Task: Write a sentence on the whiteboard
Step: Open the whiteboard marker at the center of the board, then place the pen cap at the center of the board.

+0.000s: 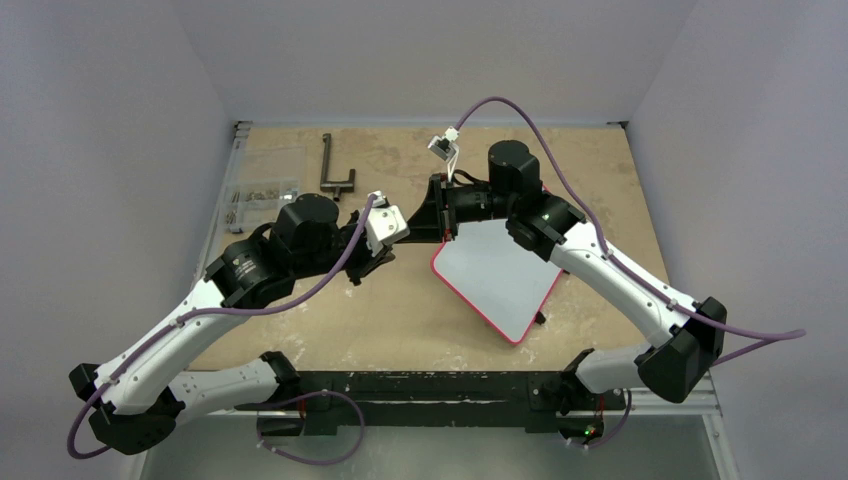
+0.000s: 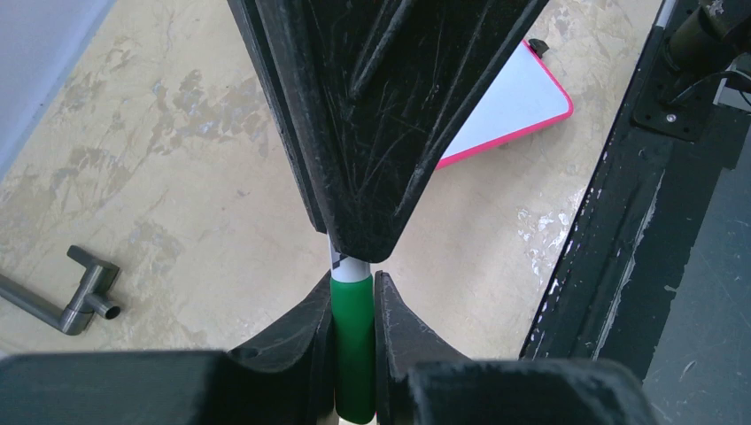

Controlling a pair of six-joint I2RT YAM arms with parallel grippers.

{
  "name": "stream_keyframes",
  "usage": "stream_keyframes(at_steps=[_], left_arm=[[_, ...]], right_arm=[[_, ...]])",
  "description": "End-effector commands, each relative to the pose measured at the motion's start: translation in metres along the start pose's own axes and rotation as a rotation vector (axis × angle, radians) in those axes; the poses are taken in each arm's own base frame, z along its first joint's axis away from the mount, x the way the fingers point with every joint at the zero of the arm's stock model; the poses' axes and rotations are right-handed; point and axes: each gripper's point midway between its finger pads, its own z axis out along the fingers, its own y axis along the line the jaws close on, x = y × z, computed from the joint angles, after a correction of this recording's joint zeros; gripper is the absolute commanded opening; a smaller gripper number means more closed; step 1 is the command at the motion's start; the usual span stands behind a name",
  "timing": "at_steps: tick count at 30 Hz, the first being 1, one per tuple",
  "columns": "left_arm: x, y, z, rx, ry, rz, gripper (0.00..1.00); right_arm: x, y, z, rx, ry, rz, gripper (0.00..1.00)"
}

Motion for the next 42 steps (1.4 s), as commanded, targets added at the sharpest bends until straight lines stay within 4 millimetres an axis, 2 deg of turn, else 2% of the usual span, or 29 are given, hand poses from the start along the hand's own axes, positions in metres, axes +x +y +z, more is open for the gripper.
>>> stream_keyframes(at_steps=[1, 8, 12, 16, 22, 30, 32, 35, 39, 42], left_arm=[[-0.024, -0.004, -0.007, 0.034, -0.087, 0.049, 0.00], [-0.015, -0.021, -0.015, 0.114, -0.087, 0.058, 0.00], [0.000, -0.026, -0.016, 0.129, -0.045, 0.043, 0.00], [0.017, -0.027, -0.018, 0.108, -0.028, 0.027, 0.00], [0.031, -0.028, -0.022, 0.096, 0.002, 0.014, 0.00], [0.040, -0.032, -0.018, 0.111, 0.022, -0.008, 0.00], [0.045, -0.023, -0.014, 0.054, 0.031, -0.031, 0.00], [0.057, 0.003, -0.009, -0.113, 0.084, -0.099, 0.00], [0.074, 0.024, -0.006, -0.293, 0.134, -0.286, 0.00], [0.097, 0.030, 0.003, -0.410, 0.162, -0.458, 0.00]], right_arm=[[-0.001, 0.023, -0.008, -0.058, 0.006, -0.047, 0.00], [-0.016, 0.026, -0.027, -0.028, -0.032, -0.106, 0.00], [-0.030, 0.016, -0.052, 0.000, -0.075, -0.099, 0.00], [-0.034, 0.003, -0.069, 0.057, -0.091, -0.104, 0.00], [-0.039, 0.000, -0.080, 0.088, -0.121, -0.109, 0.00], [-0.041, 0.001, -0.083, 0.076, -0.133, -0.105, 0.00], [-0.041, 0.001, -0.084, 0.081, -0.137, -0.110, 0.00], [-0.043, -0.002, -0.085, 0.110, -0.155, -0.121, 0.00], [-0.048, -0.024, -0.096, 0.274, -0.217, -0.152, 0.00], [-0.048, -0.042, -0.105, 0.387, -0.265, -0.158, 0.00]])
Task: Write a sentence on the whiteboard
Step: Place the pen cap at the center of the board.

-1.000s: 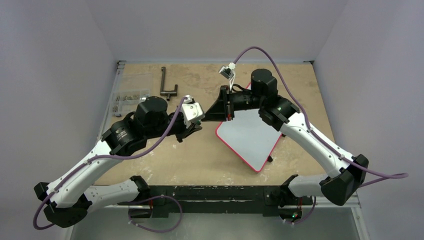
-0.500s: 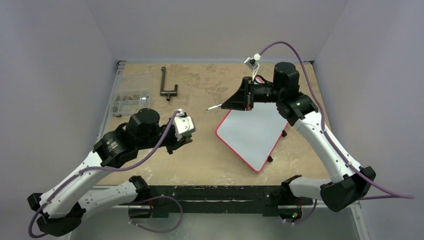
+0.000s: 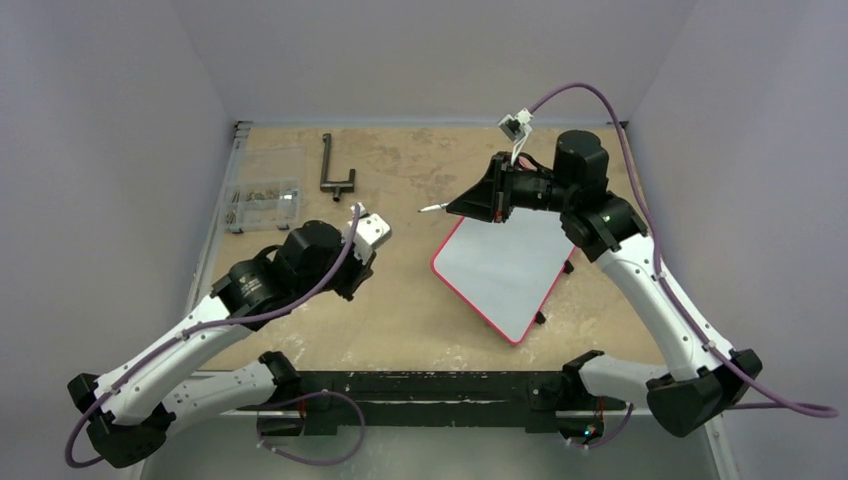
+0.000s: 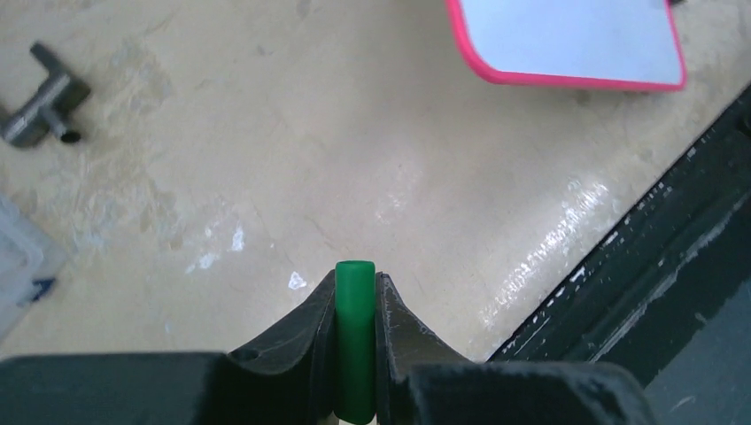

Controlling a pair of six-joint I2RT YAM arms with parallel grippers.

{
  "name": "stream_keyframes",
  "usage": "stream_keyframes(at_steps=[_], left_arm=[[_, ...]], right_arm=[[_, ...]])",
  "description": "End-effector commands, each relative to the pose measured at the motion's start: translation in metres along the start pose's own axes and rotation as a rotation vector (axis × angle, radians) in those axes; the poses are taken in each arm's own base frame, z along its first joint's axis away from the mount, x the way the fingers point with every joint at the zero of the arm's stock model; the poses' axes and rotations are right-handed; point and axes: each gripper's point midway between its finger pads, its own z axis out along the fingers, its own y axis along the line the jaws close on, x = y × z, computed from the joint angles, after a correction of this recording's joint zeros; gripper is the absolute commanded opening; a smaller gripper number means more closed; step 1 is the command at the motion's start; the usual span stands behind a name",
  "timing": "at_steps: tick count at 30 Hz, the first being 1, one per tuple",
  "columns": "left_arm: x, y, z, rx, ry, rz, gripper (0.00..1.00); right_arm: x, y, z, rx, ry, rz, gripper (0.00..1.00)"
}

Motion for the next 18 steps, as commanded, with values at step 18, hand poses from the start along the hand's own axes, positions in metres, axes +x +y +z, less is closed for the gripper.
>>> stream_keyframes(at_steps=[18], left_arm=[[0.129, 0.029, 0.095, -0.356, 0.197, -0.670, 0.15]], right_arm=[[-0.010, -0.043, -0.053, 0.400, -0.284, -0.134, 0.00]])
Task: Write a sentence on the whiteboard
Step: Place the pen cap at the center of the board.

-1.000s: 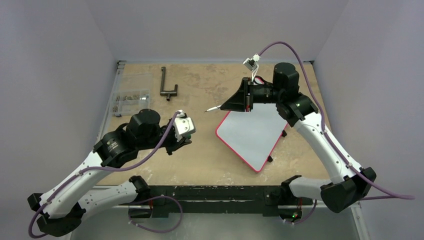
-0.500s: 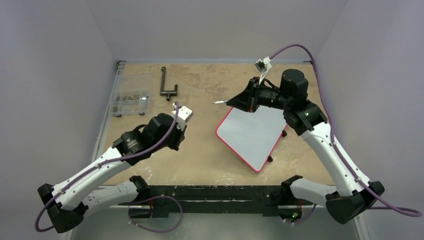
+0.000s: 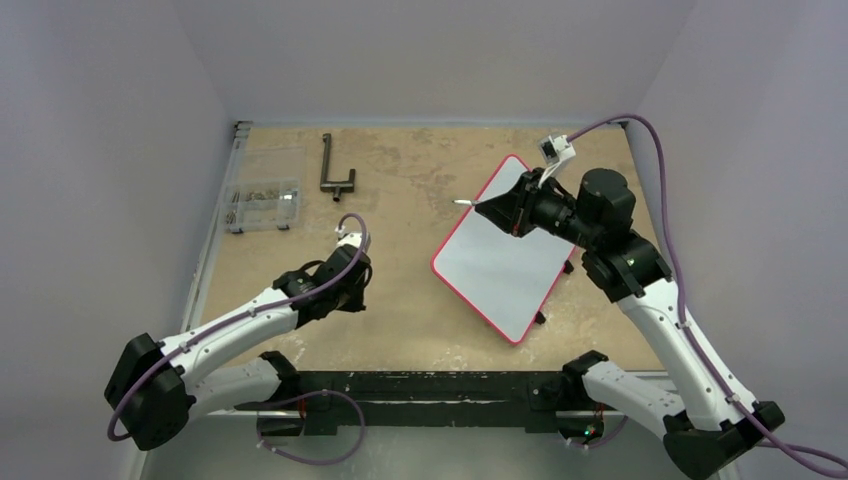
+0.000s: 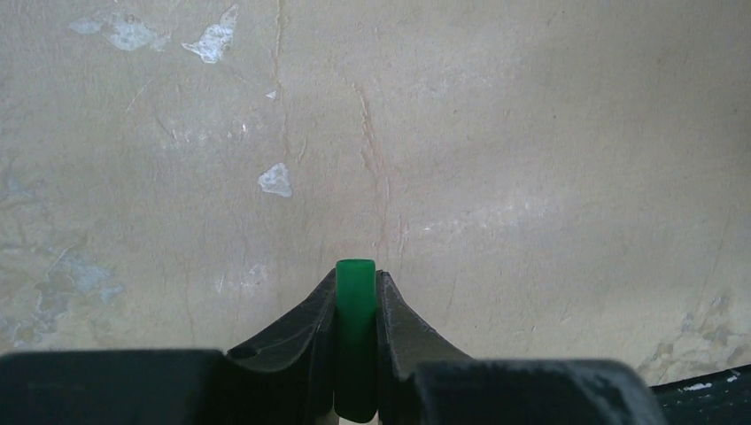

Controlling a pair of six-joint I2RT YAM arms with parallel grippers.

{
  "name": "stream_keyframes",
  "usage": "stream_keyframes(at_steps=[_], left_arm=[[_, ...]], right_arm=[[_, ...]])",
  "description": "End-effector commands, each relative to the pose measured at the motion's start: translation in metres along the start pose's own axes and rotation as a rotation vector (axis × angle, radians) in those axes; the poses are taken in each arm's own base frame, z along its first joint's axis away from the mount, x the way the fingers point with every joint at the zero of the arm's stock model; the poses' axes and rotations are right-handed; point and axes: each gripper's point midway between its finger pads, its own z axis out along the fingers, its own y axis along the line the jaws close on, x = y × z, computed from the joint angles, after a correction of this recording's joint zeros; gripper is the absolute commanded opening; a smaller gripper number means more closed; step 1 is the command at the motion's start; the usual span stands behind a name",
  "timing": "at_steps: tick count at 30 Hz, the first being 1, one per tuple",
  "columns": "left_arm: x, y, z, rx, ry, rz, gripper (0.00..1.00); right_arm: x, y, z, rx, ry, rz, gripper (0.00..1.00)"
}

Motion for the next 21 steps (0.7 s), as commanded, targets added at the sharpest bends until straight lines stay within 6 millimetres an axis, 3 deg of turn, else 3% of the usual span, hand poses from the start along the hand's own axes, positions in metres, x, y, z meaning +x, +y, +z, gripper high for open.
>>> stream_keyframes(at_steps=[1, 13, 20, 21], left_arm=[[-0.013, -0.012, 0.010, 0.042, -0.063, -0.114, 0.17], [0.000, -0.008, 0.018, 0.047, -0.055, -0.130, 0.51], [-0.022, -0.021, -0.008, 0.149, -0.138, -0.118, 0.62], [-0.026, -0.027, -0.014, 0.186, -0.162, -0.109, 0.70]], right_arm=[[-0.016, -0.008, -0.007, 0.064, -0.087, -0.038, 0.00], [-0.017, -0.013, -0.007, 0.088, -0.102, -0.048, 0.00], [-0.019, -0.026, -0.010, 0.160, -0.147, -0.041, 0.00], [-0.021, -0.027, -0.011, 0.167, -0.158, -0.043, 0.00]])
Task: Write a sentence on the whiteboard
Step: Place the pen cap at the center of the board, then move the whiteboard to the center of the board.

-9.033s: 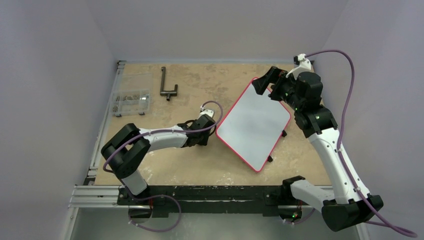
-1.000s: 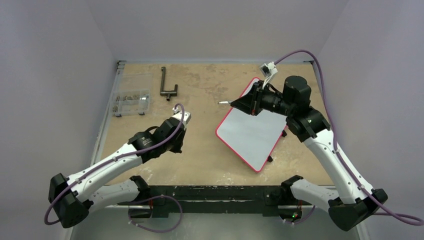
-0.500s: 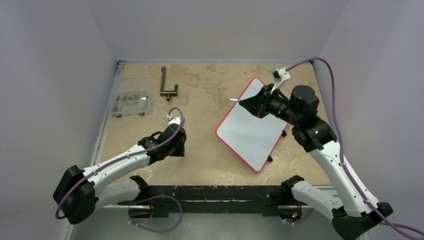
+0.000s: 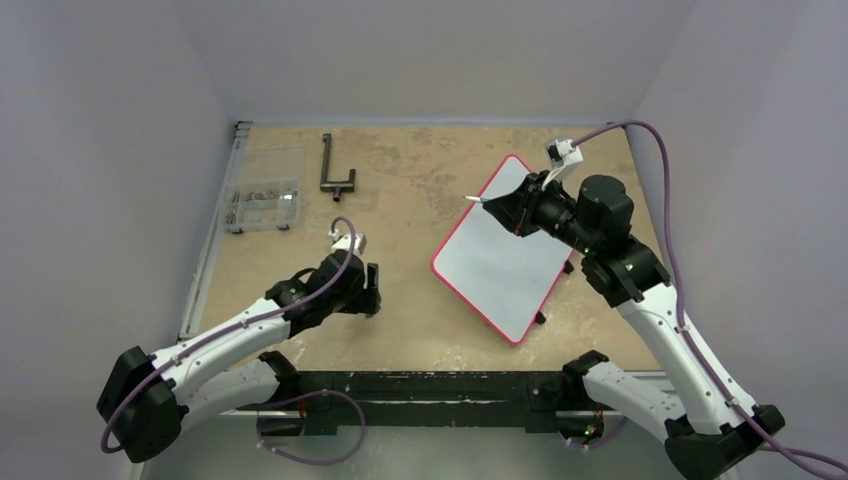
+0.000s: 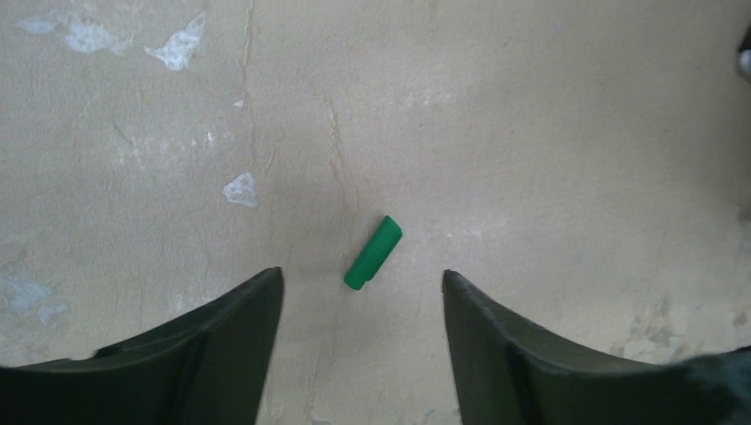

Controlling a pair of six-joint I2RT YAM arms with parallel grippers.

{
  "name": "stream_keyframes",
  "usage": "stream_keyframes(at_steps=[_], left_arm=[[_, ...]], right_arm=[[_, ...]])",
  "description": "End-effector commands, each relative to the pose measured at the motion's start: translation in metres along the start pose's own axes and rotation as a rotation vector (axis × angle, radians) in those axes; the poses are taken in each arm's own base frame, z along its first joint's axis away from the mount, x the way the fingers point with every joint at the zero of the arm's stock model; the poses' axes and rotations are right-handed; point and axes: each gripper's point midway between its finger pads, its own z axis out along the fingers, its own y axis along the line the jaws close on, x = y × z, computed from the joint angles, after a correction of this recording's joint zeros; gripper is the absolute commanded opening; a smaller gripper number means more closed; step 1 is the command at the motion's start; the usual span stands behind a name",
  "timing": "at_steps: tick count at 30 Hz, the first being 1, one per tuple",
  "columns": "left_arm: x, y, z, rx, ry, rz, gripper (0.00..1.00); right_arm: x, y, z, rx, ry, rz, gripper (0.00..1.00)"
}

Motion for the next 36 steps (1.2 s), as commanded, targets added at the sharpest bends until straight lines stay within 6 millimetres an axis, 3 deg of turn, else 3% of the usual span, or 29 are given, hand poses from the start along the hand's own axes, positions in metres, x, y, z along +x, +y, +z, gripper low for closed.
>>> stream_keyframes(at_steps=[1, 9, 16, 19, 28, 33, 36], left_arm=[[-0.031, -0.029, -0.026, 0.162, -0.124, 0.003, 0.75], [-0.044, -0.094, -0.054, 0.408, -0.179, 0.048, 0.89], [-0.097, -0.151, -0.074, 0.584, -0.290, 0.085, 0.88], [-0.112, -0.174, -0.081, 0.684, -0.330, -0.015, 0.85], [-0.092, -0.213, -0.053, 0.814, -0.308, -0.278, 0.72], [-0.080, -0.222, -0.044, 0.782, -0.318, -0.308, 0.68], [-0.079, -0.233, -0.045, 0.850, -0.343, -0.305, 0.59]], right_arm=[[-0.023, -0.005, -0.007, 0.052, -0.113, -0.030, 0.00], [-0.035, -0.010, -0.013, 0.097, -0.177, -0.011, 0.00], [-0.061, -0.002, -0.023, 0.099, -0.251, -0.016, 0.00], [-0.065, 0.000, -0.026, 0.103, -0.257, -0.019, 0.00], [-0.060, -0.002, -0.026, 0.104, -0.246, -0.018, 0.00], [-0.059, -0.002, -0.027, 0.109, -0.244, -0.026, 0.00], [-0.057, -0.003, -0.027, 0.110, -0.238, -0.025, 0.00]])
